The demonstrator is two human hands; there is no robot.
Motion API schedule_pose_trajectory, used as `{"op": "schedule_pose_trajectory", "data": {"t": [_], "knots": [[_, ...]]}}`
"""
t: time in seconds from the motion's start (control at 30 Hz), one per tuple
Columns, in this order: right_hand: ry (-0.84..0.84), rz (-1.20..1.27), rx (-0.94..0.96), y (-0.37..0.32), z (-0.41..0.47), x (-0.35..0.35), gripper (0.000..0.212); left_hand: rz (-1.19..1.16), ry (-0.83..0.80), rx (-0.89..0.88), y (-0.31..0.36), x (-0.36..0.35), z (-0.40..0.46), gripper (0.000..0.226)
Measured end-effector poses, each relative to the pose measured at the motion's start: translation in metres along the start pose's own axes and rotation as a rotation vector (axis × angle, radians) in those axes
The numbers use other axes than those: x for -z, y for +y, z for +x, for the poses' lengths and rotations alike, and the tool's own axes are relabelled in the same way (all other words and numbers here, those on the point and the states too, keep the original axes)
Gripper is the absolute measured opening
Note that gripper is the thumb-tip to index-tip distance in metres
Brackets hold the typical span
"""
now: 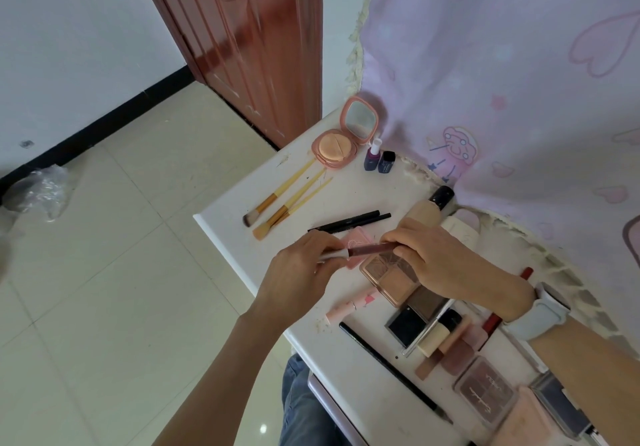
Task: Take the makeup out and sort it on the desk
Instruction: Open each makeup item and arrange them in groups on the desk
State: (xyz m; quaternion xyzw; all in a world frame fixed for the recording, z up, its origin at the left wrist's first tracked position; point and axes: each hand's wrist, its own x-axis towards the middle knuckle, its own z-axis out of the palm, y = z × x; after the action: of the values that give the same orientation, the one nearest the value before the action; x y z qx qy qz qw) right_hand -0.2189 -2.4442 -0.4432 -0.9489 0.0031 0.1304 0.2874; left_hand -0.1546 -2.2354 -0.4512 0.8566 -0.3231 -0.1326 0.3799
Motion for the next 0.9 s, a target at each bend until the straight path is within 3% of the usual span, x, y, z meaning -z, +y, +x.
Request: {"op": "schedule_pose_trajectory", "data": {"t": [0.13, 0.43, 0.6, 0.77, 0.83, 0.9], "knots": [[0.044, -0.155, 0.024, 0.011, -0.005, 0.008, 0.023, 0.03, -0.121, 0.094, -0.016, 0.007, 0.002, 0.016], [0.148, -0.268, -0.01, 0.027, -0.009, 0.036, 0.023, -0.055, -0.125, 0.194, -0.04, 0.031, -0.002, 0.012], [0.285, 0.227, -0.204, 0.033, -0.002, 0.038, 0.024, -0.322, 0.172, 0.41, -0.054, 0.037, -0.004, 0.013], [0.516, 0.66, -0.152, 0.005, 0.021, 0.019, 0.022, -0.679, 0.384, 0.465, -0.036, 0.013, 0.03, 0.005], [0.594, 0.686, -0.157, 0.0, 0.034, 0.015, 0.021, -0.781, 0.453, 0.507, -0.03, 0.006, 0.046, 0.01], [0.633, 0.629, -0.168, 0.0, 0.046, 0.01, 0.022, -0.697, 0.486, 0.528, -0.027, -0.001, 0.062, 0.014]]}}
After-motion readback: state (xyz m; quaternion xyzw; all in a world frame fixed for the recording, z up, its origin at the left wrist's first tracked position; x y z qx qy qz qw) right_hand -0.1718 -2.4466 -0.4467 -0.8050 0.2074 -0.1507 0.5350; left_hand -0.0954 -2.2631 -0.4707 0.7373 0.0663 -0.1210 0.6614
